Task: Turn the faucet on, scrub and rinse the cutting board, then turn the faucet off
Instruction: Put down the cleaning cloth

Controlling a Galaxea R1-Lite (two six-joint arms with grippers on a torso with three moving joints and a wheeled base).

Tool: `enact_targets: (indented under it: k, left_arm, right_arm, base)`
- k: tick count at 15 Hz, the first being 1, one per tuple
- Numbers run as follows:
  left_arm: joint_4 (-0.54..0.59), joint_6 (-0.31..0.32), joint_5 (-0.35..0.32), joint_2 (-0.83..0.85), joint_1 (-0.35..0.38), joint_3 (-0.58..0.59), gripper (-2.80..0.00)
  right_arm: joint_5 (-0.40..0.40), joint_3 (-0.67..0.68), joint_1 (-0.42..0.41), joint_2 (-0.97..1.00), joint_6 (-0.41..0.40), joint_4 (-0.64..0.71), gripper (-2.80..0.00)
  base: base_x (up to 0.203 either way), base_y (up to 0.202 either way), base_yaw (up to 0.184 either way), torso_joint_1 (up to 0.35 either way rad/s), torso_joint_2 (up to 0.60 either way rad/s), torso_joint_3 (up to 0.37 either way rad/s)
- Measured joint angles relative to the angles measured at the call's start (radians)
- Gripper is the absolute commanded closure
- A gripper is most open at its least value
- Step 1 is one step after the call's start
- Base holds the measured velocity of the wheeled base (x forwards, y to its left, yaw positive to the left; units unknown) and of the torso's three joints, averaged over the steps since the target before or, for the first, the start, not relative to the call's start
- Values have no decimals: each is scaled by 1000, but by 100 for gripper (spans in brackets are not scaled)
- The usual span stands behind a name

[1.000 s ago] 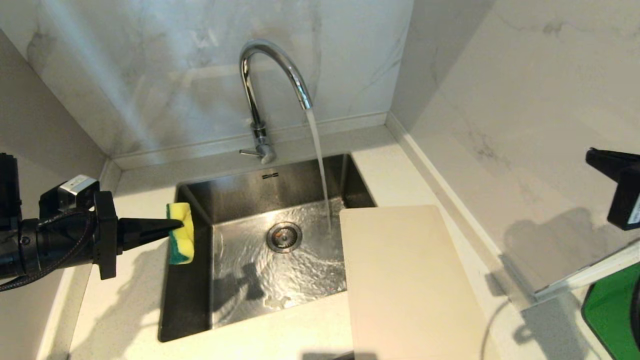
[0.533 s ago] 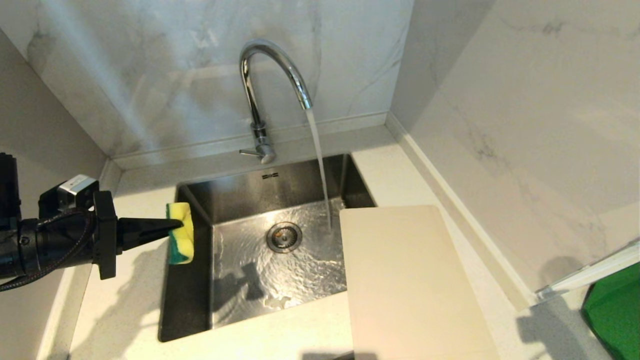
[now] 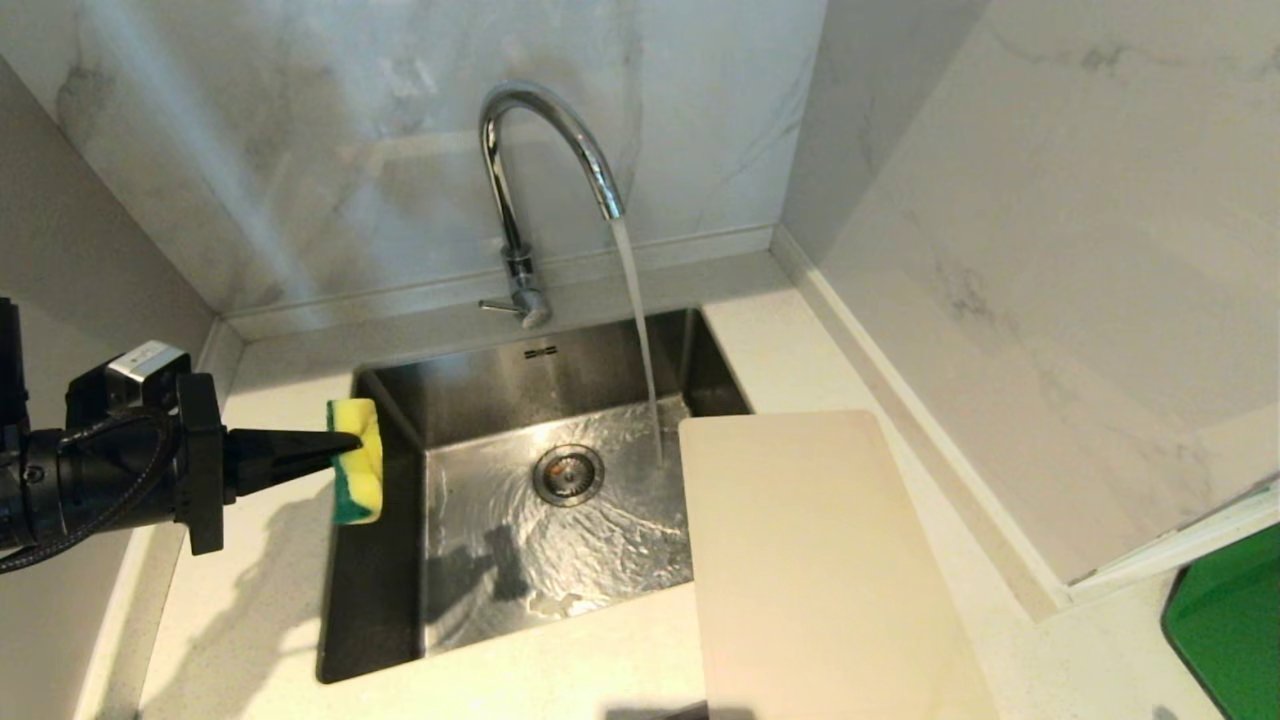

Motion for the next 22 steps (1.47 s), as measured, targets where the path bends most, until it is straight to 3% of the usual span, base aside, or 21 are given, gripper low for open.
enact_targets:
  k: [4, 8, 15, 22]
  left_arm:
    - [-1, 0, -3, 2, 1, 3, 0]
    - [-2, -1, -3, 2, 1, 6, 0]
    - [-2, 1, -1, 5, 1, 7, 0]
    - [-2, 3, 1, 7, 1, 6, 0]
  right_arm:
    - [57, 60, -102, -73, 37, 44, 0]
    - [142, 148, -78, -113, 121, -32, 0]
    - [193, 392, -41, -295, 48, -71, 0]
    - [238, 737, -38, -405, -30, -456, 0]
  base:
    - [0, 0, 0, 0, 0, 0]
    - [0, 0, 0, 0, 0, 0]
    - [0, 0, 0, 0, 0, 0]
    - [0, 0, 0, 0, 0, 0]
